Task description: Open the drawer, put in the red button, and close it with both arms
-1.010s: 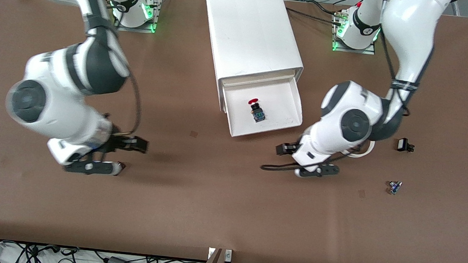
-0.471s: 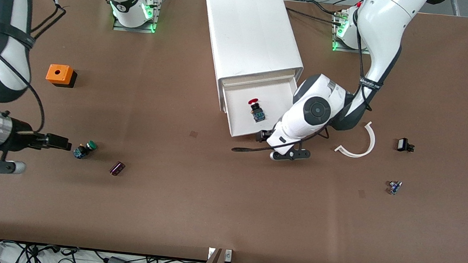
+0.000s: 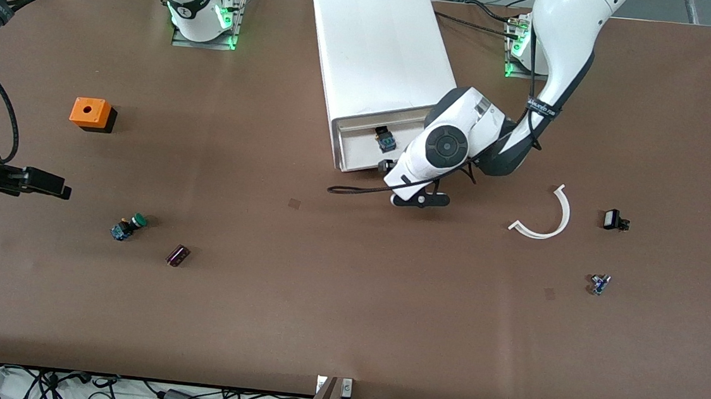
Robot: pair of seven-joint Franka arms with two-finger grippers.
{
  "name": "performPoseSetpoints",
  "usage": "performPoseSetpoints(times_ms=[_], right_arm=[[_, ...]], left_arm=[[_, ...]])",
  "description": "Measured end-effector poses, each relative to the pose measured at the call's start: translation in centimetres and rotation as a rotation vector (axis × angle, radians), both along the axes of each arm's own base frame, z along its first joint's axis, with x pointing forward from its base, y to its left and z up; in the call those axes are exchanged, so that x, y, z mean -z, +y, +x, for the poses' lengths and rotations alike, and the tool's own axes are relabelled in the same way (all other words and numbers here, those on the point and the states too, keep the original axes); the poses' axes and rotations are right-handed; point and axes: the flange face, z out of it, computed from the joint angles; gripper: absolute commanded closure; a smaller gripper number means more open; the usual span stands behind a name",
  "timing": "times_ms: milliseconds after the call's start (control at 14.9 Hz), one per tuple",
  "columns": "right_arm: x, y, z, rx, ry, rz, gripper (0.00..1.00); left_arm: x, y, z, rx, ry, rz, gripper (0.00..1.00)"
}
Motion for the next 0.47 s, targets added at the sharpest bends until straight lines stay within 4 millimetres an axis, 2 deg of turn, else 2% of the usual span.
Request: performPoseSetpoints(times_ms=[269, 471], right_arm=[[-0.9, -0.3, -0.4, 0.004, -0.007, -0.011, 0.00], [-3.4, -0.8, -1.8, 0.007, -0.027, -0.038, 0.00]], left_arm=[[0.1, -1.3, -2.1, 0.024, 0.054, 0.022, 0.00], [0.3, -1.7, -3.7, 0.051, 0.119, 0.056, 0.00]])
